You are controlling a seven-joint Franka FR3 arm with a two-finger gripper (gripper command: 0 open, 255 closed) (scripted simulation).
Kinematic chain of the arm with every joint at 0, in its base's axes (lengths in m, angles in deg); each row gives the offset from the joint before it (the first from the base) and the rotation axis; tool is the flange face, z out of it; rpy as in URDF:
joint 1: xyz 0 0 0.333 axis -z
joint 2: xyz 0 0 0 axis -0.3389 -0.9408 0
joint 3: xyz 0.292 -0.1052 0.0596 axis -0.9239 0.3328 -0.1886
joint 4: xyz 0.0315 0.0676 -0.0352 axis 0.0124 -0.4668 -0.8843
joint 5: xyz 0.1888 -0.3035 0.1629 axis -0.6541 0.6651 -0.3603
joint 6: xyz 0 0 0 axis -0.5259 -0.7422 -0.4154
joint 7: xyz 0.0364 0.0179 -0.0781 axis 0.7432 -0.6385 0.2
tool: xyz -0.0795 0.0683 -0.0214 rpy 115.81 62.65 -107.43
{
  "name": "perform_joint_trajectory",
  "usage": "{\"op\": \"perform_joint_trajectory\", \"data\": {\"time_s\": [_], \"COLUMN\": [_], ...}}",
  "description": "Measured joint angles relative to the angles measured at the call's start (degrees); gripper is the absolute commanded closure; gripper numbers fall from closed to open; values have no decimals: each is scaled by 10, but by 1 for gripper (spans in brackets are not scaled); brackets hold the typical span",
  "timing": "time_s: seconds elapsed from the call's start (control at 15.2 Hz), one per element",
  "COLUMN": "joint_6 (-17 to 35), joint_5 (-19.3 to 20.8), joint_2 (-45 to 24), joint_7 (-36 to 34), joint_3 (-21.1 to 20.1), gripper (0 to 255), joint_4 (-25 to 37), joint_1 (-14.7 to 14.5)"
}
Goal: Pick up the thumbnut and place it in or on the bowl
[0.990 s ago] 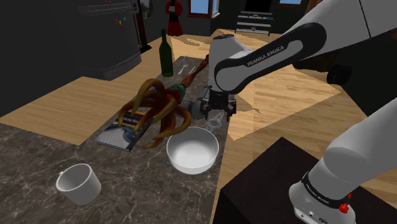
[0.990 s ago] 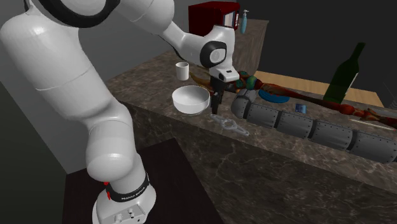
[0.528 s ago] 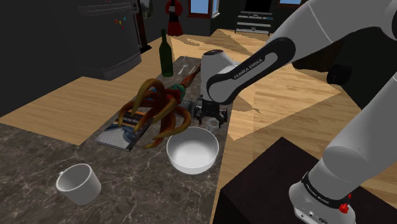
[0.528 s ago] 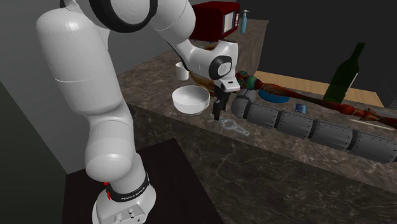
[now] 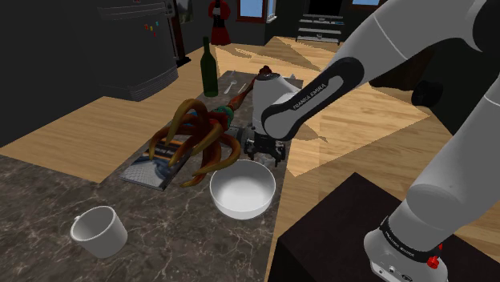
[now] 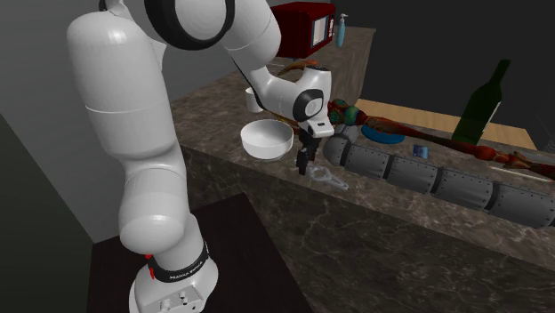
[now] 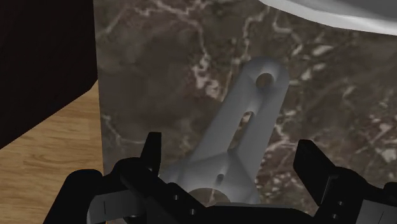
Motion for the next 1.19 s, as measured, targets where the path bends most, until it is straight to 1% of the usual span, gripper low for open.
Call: {"op": "perform_joint_trajectory", "data": {"time_s": [0.2, 0.26, 0.92, 1.19], "joint_6": [1, 1, 2, -23], "joint_5": [1, 1, 1, -15], "joint_2": [-1, -1, 0, 21], "joint_7": [0, 0, 0, 10], "joint_3": [0, 0, -1, -2], "gripper": [0, 255, 255, 255], "joint_4": [0, 0, 4, 6], "joint_1": [0, 0, -1, 0]}}
